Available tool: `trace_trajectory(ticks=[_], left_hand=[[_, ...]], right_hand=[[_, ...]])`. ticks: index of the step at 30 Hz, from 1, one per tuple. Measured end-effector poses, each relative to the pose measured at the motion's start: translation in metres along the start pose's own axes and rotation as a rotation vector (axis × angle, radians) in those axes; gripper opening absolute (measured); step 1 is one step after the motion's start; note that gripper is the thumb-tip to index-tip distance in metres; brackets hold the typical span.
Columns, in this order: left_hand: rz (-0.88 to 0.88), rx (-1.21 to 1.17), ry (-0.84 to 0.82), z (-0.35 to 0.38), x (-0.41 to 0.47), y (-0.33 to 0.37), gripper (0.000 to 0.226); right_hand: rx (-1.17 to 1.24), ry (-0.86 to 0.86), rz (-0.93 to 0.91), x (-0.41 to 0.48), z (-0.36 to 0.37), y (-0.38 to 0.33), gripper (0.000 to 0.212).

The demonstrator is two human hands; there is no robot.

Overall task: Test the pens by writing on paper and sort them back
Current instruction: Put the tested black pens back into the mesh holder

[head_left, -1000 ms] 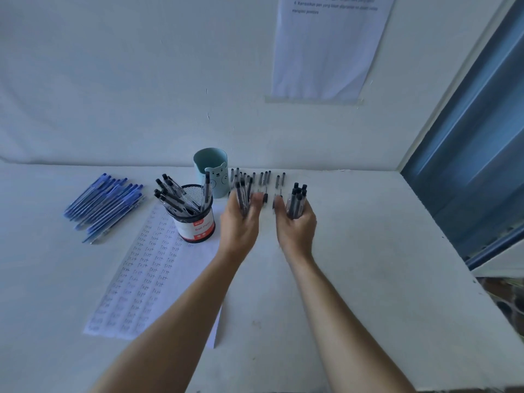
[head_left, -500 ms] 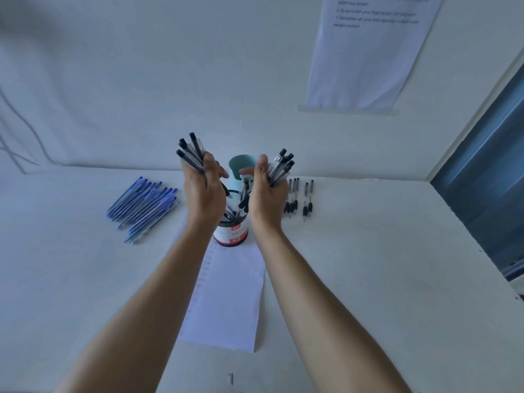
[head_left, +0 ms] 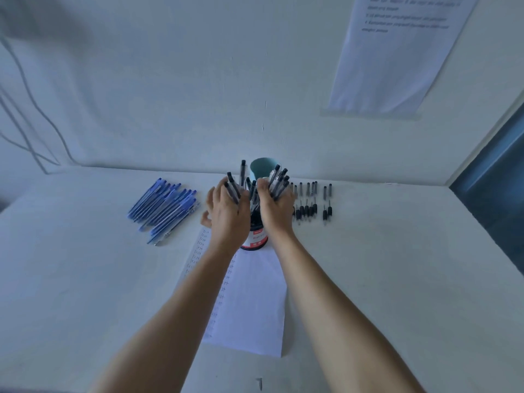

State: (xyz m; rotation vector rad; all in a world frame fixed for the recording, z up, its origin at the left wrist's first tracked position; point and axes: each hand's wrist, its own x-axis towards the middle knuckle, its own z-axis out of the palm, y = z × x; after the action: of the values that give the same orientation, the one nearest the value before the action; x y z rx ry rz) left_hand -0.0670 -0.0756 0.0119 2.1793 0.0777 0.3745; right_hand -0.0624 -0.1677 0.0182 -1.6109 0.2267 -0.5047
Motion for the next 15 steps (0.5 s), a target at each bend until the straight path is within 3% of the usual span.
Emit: trace_trajectory(ticks=[3, 6, 9, 12, 15], left_hand=[[-0.002, -0.131, -0.05, -0.001, -0.004, 0.0, 0.037], [0.02, -0.408, -0.054, -0.012, -0.008, 0.002, 0.055], [0.084, -0.585, -0.055, -0.018, -0.003, 0.004, 0.057], [0.112, -0.517, -0.08, -0.018, 0.008, 0.009, 0.056], [0.157, -0.337, -0.077, -0.012, 0.015, 0.009, 0.047]], right_hand=[[0.154, -0.146, 0.047, -0.001, -0.008, -0.002, 0.038], [0.239, -0.157, 0.017, -0.002, -0.017, -0.005, 0.051], [0.278, -0.137, -0.03, -0.002, -0.018, -0.018, 0.042], [0.191, -0.125, -0.062, 0.004, -0.009, -0.023, 0.036], [0.054, -0.111, -0.046, 0.008, 0.001, -0.013, 0.052]])
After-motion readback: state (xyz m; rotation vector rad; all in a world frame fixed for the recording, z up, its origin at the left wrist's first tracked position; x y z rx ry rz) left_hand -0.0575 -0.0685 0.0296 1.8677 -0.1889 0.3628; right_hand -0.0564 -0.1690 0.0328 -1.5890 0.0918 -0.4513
